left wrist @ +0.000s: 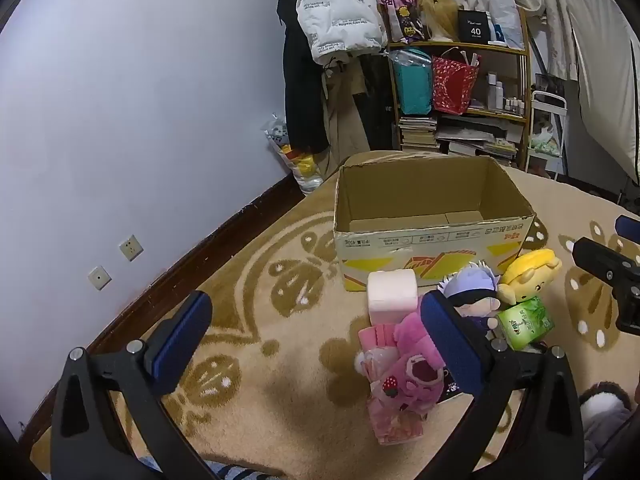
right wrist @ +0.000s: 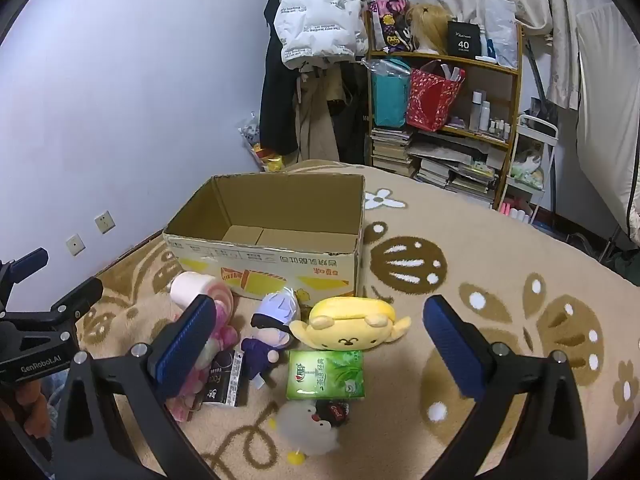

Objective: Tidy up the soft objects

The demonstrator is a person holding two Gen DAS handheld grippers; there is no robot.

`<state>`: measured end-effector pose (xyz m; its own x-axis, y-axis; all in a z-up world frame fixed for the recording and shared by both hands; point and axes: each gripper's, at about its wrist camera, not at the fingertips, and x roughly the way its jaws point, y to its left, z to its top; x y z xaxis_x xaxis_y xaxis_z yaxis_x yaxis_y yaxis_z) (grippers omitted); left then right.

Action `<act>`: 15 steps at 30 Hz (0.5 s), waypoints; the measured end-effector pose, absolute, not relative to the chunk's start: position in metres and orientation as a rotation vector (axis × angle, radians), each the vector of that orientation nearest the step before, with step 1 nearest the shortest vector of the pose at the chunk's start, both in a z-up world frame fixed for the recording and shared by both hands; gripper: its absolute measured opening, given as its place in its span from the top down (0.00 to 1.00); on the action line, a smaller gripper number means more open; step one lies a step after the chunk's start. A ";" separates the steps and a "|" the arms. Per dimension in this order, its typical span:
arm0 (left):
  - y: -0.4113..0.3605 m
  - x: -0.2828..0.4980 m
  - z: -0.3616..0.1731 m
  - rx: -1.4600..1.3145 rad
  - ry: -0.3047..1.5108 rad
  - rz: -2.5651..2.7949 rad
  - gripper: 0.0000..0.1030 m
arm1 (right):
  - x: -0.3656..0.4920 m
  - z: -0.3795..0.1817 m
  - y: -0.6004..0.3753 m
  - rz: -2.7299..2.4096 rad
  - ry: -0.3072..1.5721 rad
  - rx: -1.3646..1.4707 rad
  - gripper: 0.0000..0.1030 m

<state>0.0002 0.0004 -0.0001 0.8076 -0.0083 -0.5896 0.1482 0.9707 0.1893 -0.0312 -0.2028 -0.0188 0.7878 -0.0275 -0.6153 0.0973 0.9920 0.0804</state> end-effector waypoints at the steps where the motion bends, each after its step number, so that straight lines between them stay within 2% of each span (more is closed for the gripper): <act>1: 0.000 0.000 0.000 0.235 0.629 -0.083 0.00 | -0.031 -0.019 -0.203 -0.068 0.659 0.108 0.00; 15: -0.002 -0.003 -0.002 0.249 0.634 -0.085 0.00 | -0.031 -0.019 -0.201 -0.068 0.663 0.106 0.00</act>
